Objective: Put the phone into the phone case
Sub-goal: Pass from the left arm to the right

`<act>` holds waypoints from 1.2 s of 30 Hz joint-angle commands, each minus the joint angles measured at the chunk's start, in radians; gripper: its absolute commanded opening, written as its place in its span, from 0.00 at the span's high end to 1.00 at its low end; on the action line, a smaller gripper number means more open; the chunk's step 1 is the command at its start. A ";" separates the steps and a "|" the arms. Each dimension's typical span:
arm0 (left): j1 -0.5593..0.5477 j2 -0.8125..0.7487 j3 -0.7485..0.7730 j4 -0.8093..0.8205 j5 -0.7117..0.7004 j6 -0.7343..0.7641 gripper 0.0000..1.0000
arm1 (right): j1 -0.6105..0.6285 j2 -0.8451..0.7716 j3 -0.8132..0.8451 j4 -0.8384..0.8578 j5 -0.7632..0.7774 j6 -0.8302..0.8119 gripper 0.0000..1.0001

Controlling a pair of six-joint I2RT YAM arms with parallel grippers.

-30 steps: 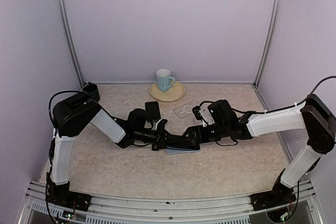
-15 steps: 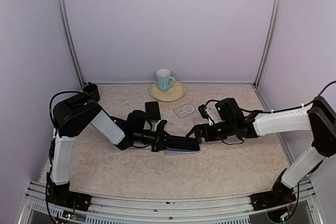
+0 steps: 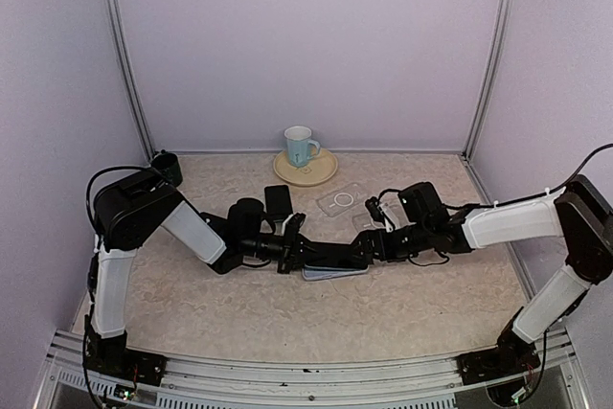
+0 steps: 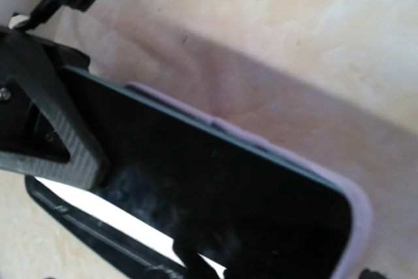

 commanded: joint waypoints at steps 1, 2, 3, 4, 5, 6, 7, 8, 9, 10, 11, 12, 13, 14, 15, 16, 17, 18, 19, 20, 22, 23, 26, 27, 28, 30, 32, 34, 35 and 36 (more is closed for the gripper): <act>-0.007 -0.055 -0.006 0.117 0.026 -0.012 1.00 | -0.009 0.050 -0.007 0.064 -0.079 0.033 0.02; -0.007 -0.055 -0.007 0.128 0.028 -0.017 1.00 | -0.009 0.058 -0.004 0.069 -0.089 0.039 0.03; -0.008 -0.054 -0.009 0.139 0.029 -0.023 1.00 | -0.009 0.065 -0.002 0.071 -0.095 0.043 0.03; -0.009 -0.054 -0.010 0.147 0.029 -0.026 1.00 | -0.009 0.069 -0.002 0.077 -0.099 0.049 0.03; -0.009 -0.054 -0.012 0.156 0.030 -0.030 1.00 | -0.009 0.070 -0.004 0.084 -0.107 0.054 0.03; -0.009 -0.054 -0.013 0.165 0.031 -0.033 1.00 | -0.008 0.071 -0.006 0.091 -0.112 0.057 0.03; -0.009 -0.055 -0.015 0.171 0.032 -0.034 1.00 | -0.009 0.071 -0.006 0.094 -0.122 0.062 0.03; -0.009 -0.057 -0.017 0.181 0.033 -0.035 1.00 | -0.009 0.069 -0.006 0.100 -0.131 0.066 0.03; -0.009 -0.057 -0.017 0.184 0.034 -0.035 1.00 | -0.009 0.067 -0.005 0.104 -0.140 0.069 0.03; -0.009 -0.060 -0.018 0.190 0.033 -0.037 1.00 | -0.009 0.064 -0.002 0.105 -0.147 0.073 0.03; -0.009 -0.060 -0.019 0.196 0.035 -0.039 1.00 | -0.009 0.062 -0.001 0.107 -0.153 0.075 0.03; -0.010 -0.060 -0.018 0.200 0.035 -0.040 1.00 | -0.009 0.058 0.001 0.110 -0.159 0.078 0.03; -0.010 -0.059 -0.017 0.202 0.036 -0.041 1.00 | -0.009 0.054 0.002 0.113 -0.166 0.082 0.03; -0.011 -0.060 -0.015 0.202 0.036 -0.040 1.00 | -0.009 0.052 0.004 0.118 -0.176 0.087 0.03; -0.012 -0.060 -0.016 0.202 0.037 -0.040 1.00 | -0.009 0.050 0.004 0.129 -0.189 0.094 0.03; -0.013 -0.060 -0.016 0.204 0.037 -0.040 1.00 | -0.010 0.050 0.006 0.136 -0.204 0.101 0.04; -0.013 -0.060 -0.016 0.203 0.037 -0.040 1.00 | -0.010 0.050 0.006 0.146 -0.219 0.109 0.04; -0.013 -0.060 -0.015 0.204 0.036 -0.040 1.00 | -0.011 0.050 0.004 0.157 -0.230 0.115 0.05; -0.013 -0.060 -0.014 0.204 0.035 -0.039 1.00 | -0.010 0.049 0.004 0.165 -0.241 0.121 0.06; -0.015 -0.060 -0.014 0.202 0.035 -0.039 1.00 | -0.011 0.049 0.004 0.171 -0.250 0.125 0.07; -0.015 -0.059 -0.014 0.204 0.036 -0.039 1.00 | -0.012 0.049 0.002 0.184 -0.263 0.132 0.09; -0.016 -0.059 -0.013 0.203 0.038 -0.038 1.00 | -0.011 0.051 0.002 0.188 -0.268 0.134 0.10; -0.016 -0.056 -0.013 0.203 0.043 -0.039 1.00 | -0.012 0.057 -0.001 0.203 -0.286 0.143 0.14; -0.016 -0.056 -0.012 0.202 0.046 -0.039 1.00 | -0.014 0.059 -0.002 0.210 -0.292 0.147 0.16; -0.016 -0.055 -0.013 0.202 0.047 -0.040 1.00 | -0.015 0.061 -0.005 0.221 -0.299 0.152 0.18; -0.016 -0.054 -0.013 0.202 0.050 -0.039 1.00 | -0.020 0.064 -0.010 0.244 -0.320 0.167 0.20; -0.016 -0.054 -0.013 0.204 0.053 -0.039 1.00 | -0.024 0.064 -0.021 0.276 -0.341 0.181 0.21; -0.016 -0.054 -0.013 0.207 0.056 -0.037 1.00 | -0.028 0.064 -0.028 0.299 -0.357 0.192 0.21; -0.016 -0.054 -0.013 0.209 0.057 -0.038 1.00 | -0.032 0.063 -0.031 0.311 -0.363 0.197 0.22; -0.016 -0.054 -0.014 0.210 0.060 -0.037 1.00 | -0.032 0.062 -0.034 0.322 -0.374 0.203 0.22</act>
